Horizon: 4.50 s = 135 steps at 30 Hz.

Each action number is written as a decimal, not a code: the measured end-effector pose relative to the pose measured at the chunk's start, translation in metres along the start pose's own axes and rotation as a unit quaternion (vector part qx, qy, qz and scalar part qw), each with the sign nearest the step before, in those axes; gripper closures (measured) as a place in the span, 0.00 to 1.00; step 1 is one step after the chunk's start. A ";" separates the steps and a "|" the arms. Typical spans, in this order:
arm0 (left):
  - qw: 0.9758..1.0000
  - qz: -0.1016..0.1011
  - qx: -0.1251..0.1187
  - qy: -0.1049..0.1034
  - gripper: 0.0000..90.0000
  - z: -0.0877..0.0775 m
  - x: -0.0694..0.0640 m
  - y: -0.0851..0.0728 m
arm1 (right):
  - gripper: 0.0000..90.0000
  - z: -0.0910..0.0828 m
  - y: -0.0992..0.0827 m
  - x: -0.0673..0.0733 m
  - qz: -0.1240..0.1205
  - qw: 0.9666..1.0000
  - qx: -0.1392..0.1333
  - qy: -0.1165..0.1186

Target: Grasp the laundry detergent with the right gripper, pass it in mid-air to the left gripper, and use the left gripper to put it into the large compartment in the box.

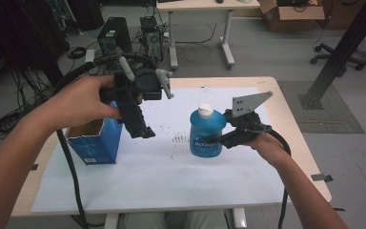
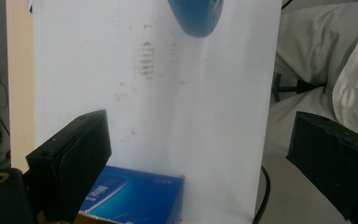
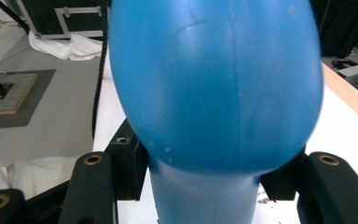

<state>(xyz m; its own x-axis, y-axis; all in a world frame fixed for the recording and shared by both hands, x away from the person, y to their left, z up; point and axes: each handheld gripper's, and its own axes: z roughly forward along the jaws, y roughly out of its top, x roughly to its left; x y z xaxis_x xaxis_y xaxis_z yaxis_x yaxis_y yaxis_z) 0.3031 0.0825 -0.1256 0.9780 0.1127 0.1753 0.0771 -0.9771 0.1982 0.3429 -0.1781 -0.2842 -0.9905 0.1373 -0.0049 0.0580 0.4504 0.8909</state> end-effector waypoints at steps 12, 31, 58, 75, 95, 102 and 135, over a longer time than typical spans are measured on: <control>1.000 0.017 0.009 -0.014 0.07 0.006 0.000 0.023 | 0.48 0.013 0.004 0.004 -0.008 1.000 -0.001 0.018; 0.999 0.029 0.008 -0.016 0.07 0.008 -0.001 0.041 | 0.48 0.040 0.015 0.011 -0.021 0.999 0.003 0.048; 0.999 0.033 0.013 -0.038 0.07 0.035 0.003 0.052 | 0.48 0.052 0.025 0.014 -0.031 0.998 0.001 0.061; 0.998 0.035 0.023 -0.055 0.08 0.060 0.003 0.052 | 0.48 0.054 0.023 0.013 -0.028 0.997 0.001 0.066; 0.997 0.035 0.026 -0.061 0.17 0.069 0.003 0.050 | 0.48 0.057 0.023 0.012 -0.028 0.997 0.002 0.070; 0.997 0.034 0.027 -0.061 0.25 0.070 0.004 0.049 | 0.48 0.058 0.022 0.012 -0.029 0.997 0.005 0.072; 0.997 0.031 0.029 -0.062 0.42 0.074 0.005 0.047 | 0.48 0.061 0.021 0.011 -0.028 0.997 0.006 0.077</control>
<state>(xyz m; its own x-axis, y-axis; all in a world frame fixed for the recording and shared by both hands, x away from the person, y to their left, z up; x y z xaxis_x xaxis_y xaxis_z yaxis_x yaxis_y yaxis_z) 0.3256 0.0234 -0.1865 0.9974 0.0313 0.0645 0.0225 -0.9907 0.1340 0.3410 -0.1133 -0.2936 -0.9995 -0.0252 0.0171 0.0034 0.4649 0.8854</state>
